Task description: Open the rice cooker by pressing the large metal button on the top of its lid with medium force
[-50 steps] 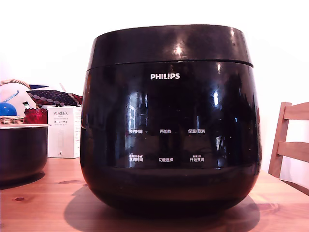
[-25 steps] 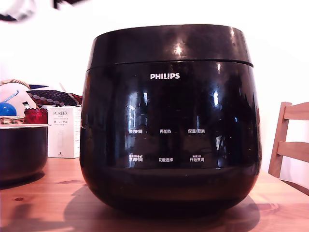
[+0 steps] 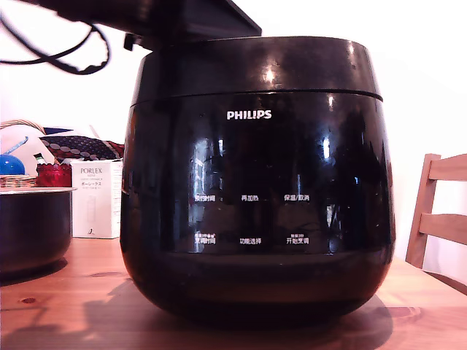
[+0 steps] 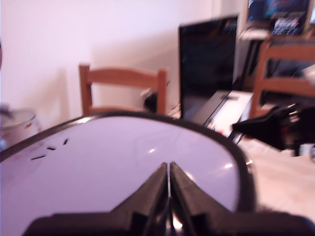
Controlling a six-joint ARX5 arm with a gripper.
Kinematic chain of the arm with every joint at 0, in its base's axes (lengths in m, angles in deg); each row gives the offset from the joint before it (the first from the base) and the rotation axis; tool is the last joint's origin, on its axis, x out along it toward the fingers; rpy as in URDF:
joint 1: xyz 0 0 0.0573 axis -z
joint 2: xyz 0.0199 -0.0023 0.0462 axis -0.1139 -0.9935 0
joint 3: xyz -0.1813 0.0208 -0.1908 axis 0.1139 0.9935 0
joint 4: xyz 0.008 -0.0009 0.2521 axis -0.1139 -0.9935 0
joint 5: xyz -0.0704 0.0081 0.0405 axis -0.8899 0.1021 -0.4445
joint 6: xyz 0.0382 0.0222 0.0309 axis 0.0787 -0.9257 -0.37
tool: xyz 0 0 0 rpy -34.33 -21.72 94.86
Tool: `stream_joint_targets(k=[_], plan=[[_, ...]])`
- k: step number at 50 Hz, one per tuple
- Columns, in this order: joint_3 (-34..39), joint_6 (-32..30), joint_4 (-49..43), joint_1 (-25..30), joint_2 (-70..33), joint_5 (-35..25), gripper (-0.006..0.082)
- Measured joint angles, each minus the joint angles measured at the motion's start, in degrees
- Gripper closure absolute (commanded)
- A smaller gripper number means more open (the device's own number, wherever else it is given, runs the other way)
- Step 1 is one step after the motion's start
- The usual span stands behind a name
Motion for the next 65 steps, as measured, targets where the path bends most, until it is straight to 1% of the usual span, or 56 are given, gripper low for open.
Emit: stream_joint_targets(k=[1,4,5,8,20,45,53,65], plan=[[-0.4,-1.1,-0.8,0.1,0.0,0.2,0.0786],[-1.4,-1.2,-3.1,0.5,-0.1,0.6,0.0786],[-1.6,-2.5,-3.7,0.6,-0.1,0.7,0.0786],[-2.1,-3.4,-5.3,1.0,-0.1,0.7,0.0786],[-3.7,-4.5,-11.4,1.3,0.9,0.8,0.0787],[-5.8,-6.6,-17.9,1.0,1.0,1.3,0.0787],[-6.4,-10.1,-20.2,1.0,0.7,2.6,0.0787],[-7.4,-12.3,-22.5,1.0,0.7,3.3,0.0787]])
